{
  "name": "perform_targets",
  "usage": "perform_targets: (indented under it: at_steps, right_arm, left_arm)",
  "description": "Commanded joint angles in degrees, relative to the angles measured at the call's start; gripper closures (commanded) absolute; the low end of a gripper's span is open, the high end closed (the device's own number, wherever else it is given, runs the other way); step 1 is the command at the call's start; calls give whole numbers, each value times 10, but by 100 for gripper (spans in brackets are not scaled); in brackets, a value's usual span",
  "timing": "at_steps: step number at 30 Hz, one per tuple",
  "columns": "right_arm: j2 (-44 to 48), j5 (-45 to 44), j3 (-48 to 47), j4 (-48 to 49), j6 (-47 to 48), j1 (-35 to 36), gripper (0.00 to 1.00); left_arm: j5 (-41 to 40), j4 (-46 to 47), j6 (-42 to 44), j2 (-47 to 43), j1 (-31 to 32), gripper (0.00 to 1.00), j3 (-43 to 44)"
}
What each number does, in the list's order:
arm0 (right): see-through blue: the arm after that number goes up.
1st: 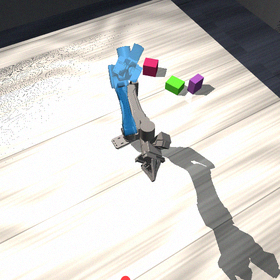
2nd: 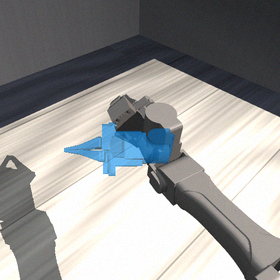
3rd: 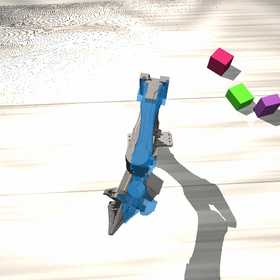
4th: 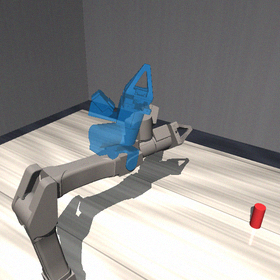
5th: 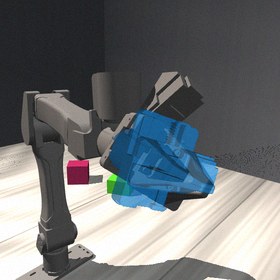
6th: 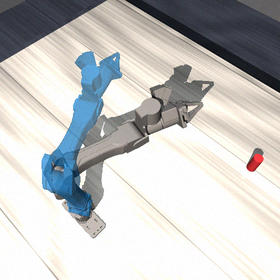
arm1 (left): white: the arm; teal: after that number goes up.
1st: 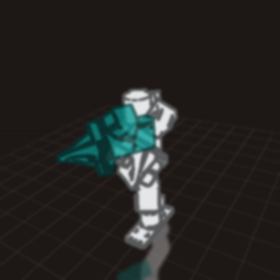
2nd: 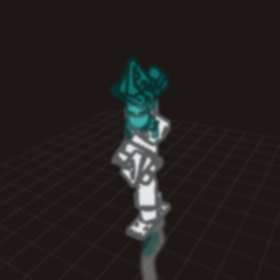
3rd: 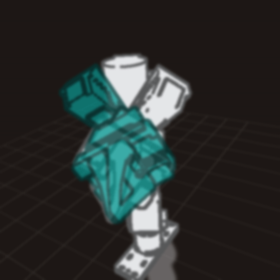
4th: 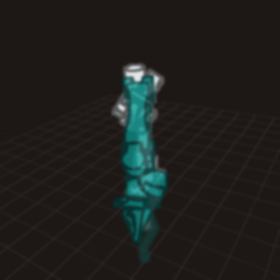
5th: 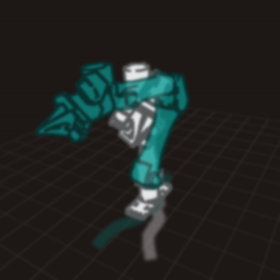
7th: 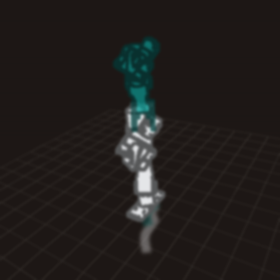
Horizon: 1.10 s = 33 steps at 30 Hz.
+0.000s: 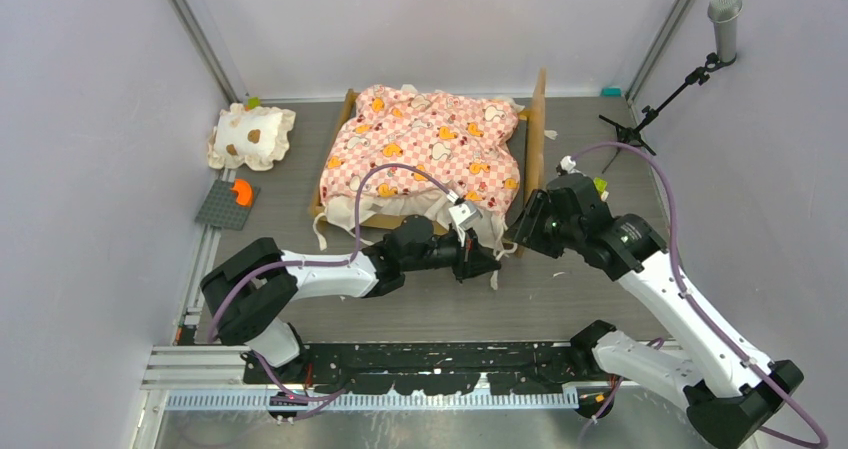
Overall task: Set up the pet bed
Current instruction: Cross the ropes on the bed frame.
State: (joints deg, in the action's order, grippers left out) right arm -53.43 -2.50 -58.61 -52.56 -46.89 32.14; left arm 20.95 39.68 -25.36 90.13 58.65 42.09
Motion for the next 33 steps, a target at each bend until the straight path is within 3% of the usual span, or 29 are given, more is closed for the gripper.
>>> perform_targets:
  at_steps: [1,8,22,26,31,33]
  right_arm:
    - [40,-11,2,18,-47,6,50]
    - [120,1,88,66,-118,11,50]
    - [114,16,150,143,-158,11,51]
    - [112,17,155,148,-161,11,59]
    - [113,39,155,154,-160,11,85]
    - [115,38,153,157,-157,11,98]
  left_arm:
    - [-10,39,2,-10,2,100,9]
    - [-3,38,-2,-4,2,100,19]
    - [4,41,-5,15,13,100,41]
    - [3,41,-4,17,14,100,41]
    - [1,42,-4,21,14,100,46]
    - [-1,42,-5,21,14,94,46]
